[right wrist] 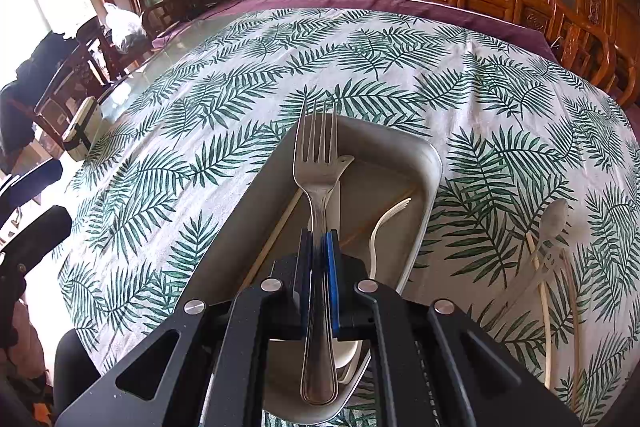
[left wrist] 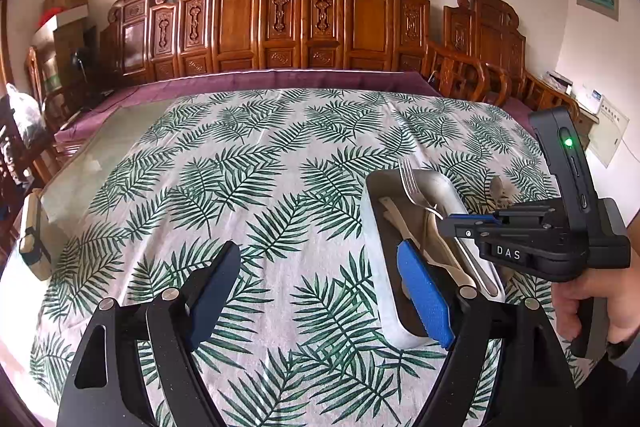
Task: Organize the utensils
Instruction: 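Lower the metal fork into the grey tray and open the right tool, then grasp a wooden chopstick with the right tool while the left tool grasps a metal spoon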
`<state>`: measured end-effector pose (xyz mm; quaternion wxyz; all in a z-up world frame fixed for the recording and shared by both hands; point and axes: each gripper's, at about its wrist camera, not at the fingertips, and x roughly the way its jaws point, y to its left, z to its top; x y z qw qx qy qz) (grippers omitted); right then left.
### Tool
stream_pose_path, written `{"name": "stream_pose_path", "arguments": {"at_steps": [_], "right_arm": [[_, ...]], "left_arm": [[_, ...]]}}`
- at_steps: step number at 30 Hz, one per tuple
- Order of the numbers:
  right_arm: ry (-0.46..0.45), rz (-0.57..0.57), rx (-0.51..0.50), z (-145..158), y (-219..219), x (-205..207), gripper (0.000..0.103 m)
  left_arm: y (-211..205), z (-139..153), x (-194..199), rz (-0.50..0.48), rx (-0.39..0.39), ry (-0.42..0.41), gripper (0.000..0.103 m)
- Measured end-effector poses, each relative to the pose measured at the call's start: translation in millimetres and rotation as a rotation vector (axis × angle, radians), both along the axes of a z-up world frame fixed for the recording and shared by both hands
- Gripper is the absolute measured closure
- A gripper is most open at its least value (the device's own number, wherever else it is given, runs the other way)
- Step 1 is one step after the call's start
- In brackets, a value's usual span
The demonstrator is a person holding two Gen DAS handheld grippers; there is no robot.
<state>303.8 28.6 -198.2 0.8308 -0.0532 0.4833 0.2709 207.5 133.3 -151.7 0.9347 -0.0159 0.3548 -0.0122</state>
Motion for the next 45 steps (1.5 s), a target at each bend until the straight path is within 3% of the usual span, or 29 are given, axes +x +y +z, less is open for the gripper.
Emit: {"name": "stream_pose_path", "arguments": {"at_steps": [17,25,36,45], "right_arm": [[-0.034,0.01,0.036,19,-15,-6,0.093],[-0.07,-0.026,0.054,35,-84,-25,0.093],[-0.06,-0.169,0.01,20,-206,-30,0.093],[-0.01,-0.183,0.01,-10,-238,-31,0.091]], "left_arm": [[-7,-4,-1,-0.019,0.003,0.008,0.025],[-33,1,-7,-0.076,0.012,-0.004,0.025],[-93,2,-5,-0.167,0.003,0.001,0.025],[-151,-5,11,-0.236,0.015,0.026,0.025]]}}
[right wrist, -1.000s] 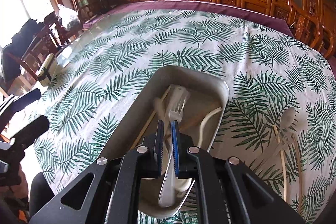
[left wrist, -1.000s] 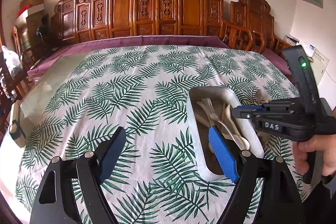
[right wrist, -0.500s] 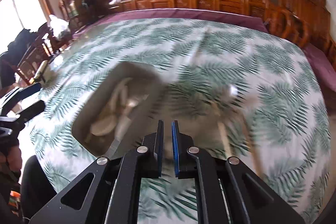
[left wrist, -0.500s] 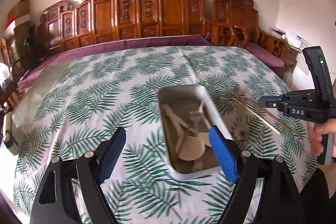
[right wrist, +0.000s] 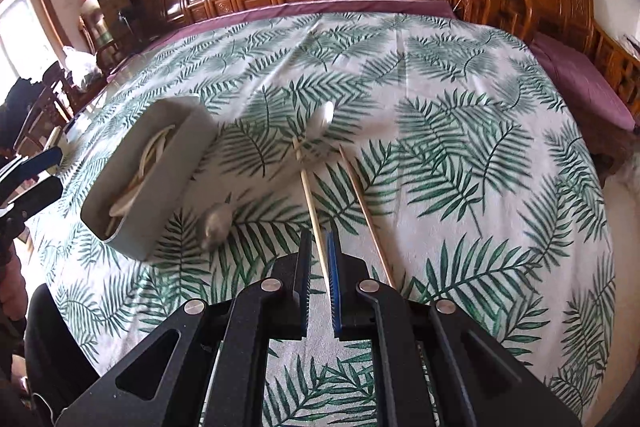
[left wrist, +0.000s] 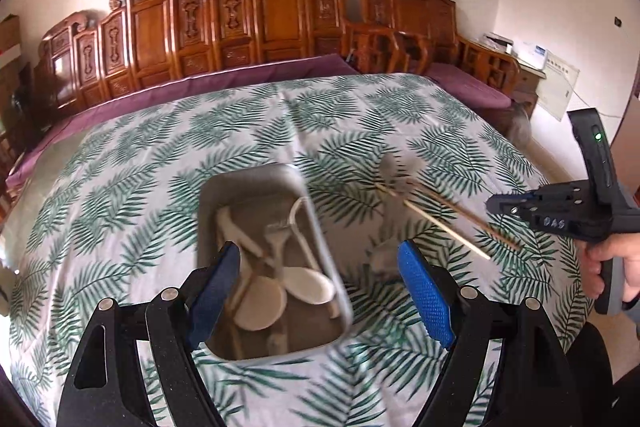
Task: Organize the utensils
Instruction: 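Grasp a wooden chopstick with the right tool while the left tool grasps a metal spoon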
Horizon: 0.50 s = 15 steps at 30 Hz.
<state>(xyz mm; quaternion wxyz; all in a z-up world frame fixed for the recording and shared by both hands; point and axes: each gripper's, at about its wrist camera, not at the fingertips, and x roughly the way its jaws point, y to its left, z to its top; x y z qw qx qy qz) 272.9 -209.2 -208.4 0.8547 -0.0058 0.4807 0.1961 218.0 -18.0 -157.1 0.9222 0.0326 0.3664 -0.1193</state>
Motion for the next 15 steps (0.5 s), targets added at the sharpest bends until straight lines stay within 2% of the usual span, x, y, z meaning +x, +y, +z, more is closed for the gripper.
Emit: {"name": "stream_pose_path", "arguments": {"at_steps": [3,11,15], "right_arm": [[0.013,0.028,-0.019,-12,8,3,0.079],[0.037,0.064,-0.068,-36,28,29,0.079],[0.049,0.094,-0.116,-45,38,39,0.079]], "left_arm": [[-13,-5,4,-0.012,0.002,0.013,0.025],[-31,-19,10,-0.034,0.045,0.043,0.025],[-33,-23,15,-0.028,0.041,0.064,0.025]]}}
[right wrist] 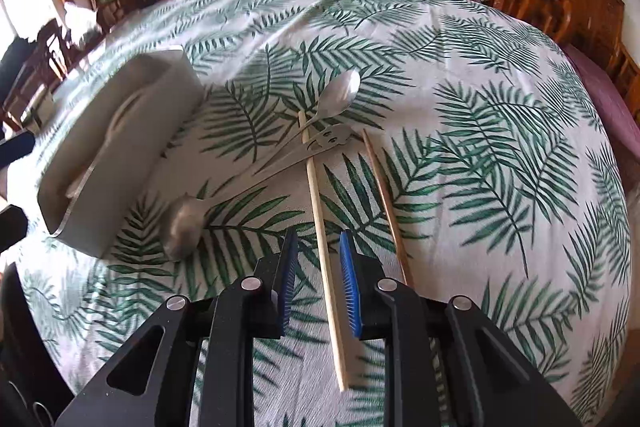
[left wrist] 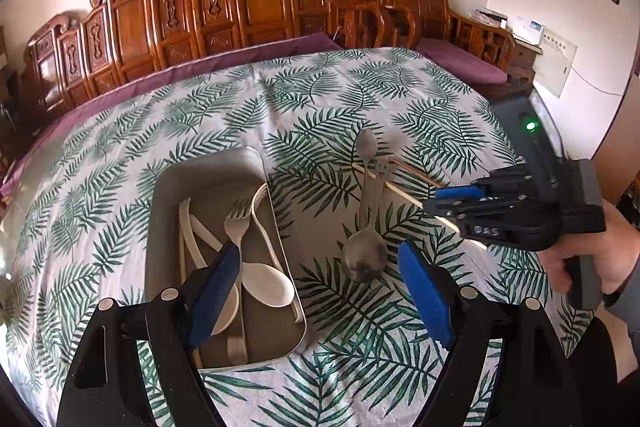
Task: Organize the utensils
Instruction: 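Grasp a wooden chopstick with the right tool while the left tool grasps a metal spoon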
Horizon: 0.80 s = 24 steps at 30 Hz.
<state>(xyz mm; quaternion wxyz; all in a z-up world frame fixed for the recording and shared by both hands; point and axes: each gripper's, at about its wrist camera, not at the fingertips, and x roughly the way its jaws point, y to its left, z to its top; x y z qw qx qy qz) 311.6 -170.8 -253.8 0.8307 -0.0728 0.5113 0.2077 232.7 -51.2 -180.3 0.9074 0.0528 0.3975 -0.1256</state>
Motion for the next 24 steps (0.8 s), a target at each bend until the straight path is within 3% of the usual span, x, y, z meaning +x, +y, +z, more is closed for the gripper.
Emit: {"name": "stream_pose_path", "arguments": {"at_steps": [5,17,24], "right_arm": [[-0.004,0.027,-0.039,-9,2,-2,0.096],[0.038,-0.009,-0.005,-8,-22,-24,0.097],[0.041,-0.036,0.081,-9,-35,-26,0.097]], "left_arm": [[-7,-3,4,0.0,0.004,0.012,0.025],[-36,-19,26,-0.038,0.019,0.058,0.026],[-61,-39,46,-0.083,0.074,0.115,0.049]]}}
